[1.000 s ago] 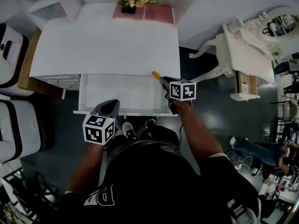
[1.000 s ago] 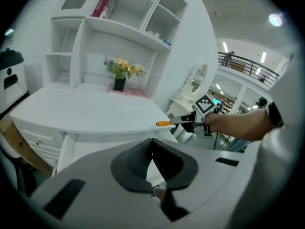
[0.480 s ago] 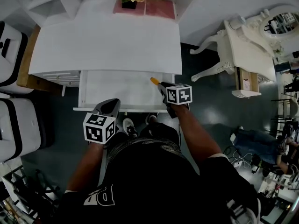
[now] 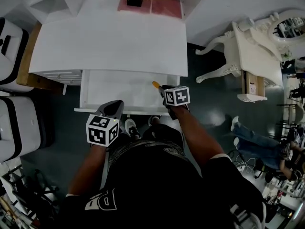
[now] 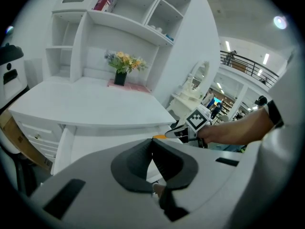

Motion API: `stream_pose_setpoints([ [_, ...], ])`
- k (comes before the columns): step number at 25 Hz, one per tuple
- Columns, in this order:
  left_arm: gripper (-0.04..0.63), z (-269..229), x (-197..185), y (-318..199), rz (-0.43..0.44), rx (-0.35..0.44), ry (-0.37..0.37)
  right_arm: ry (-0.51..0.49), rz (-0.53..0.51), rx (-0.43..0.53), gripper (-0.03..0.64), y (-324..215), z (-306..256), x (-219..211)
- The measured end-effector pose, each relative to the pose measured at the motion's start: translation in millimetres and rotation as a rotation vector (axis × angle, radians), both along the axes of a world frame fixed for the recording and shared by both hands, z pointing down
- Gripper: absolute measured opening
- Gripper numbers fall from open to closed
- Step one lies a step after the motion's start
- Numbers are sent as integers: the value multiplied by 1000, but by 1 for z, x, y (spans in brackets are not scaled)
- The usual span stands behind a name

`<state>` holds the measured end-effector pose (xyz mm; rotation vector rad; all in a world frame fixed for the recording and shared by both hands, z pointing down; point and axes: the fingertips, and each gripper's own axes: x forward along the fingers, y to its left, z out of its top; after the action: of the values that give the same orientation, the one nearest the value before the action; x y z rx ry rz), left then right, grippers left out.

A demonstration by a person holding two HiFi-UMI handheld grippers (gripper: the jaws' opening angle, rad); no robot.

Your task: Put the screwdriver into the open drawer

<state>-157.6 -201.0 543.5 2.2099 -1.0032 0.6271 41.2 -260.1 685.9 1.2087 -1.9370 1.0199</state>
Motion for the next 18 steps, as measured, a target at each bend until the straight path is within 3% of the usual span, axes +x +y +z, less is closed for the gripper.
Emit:
stream_pose_setpoints([
  [18,15,10,-1,-12,-28,-37,-20,84,-107,40,84,-23,31,-15],
])
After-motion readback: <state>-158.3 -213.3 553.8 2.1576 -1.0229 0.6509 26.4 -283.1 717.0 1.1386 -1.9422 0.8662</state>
